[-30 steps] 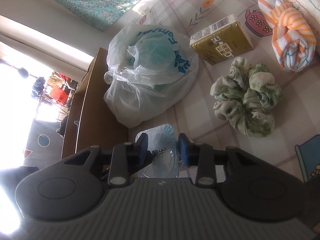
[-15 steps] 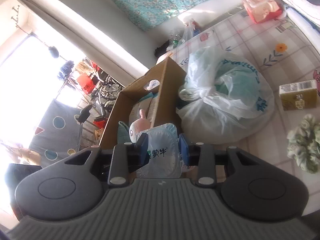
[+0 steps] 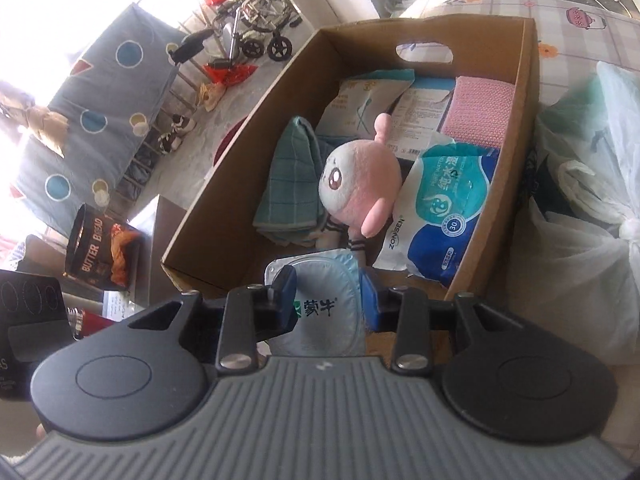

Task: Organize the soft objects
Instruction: 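Carry the yogurt cup with the left tool toward the box, then lower the yogurt cup into the box and open the left tool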

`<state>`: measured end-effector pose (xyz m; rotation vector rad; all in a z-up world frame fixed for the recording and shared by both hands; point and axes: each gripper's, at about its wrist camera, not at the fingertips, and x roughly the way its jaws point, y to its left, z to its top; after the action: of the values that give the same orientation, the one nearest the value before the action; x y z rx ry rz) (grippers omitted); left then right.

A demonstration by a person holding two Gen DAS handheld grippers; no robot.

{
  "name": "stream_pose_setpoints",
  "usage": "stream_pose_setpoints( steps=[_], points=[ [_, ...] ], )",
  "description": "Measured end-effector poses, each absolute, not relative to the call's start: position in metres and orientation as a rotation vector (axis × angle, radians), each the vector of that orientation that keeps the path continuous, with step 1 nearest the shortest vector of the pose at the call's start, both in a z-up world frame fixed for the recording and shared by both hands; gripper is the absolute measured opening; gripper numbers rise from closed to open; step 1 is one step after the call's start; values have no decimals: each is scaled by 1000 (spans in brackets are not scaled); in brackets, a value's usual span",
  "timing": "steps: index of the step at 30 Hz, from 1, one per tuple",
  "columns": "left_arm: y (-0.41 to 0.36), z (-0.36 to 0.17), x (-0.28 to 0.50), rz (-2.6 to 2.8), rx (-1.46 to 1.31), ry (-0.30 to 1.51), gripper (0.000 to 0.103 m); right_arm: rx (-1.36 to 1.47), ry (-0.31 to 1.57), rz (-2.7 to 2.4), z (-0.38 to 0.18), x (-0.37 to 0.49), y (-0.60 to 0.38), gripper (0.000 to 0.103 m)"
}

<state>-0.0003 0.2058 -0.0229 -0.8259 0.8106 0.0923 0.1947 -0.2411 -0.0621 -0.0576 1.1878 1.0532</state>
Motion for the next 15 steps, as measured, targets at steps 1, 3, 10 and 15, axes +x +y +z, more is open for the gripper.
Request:
stream_pose_setpoints(
  steps=[1,3,10,15],
  points=[
    [209,-30,0,91,-848,827,15,-96,1213,1050,-65,195,-234,34],
    [215,-40,1,83,-882,851,13,-164,1250,1041,-70,194,-223,36],
    [218,-46,11,33,-868,890,13,-293,1337,1028,-69,203,-202,43],
    [218,-44,14,-3,-856,914,18,-331,1376,1002,-65,209,-201,47]
  ],
)
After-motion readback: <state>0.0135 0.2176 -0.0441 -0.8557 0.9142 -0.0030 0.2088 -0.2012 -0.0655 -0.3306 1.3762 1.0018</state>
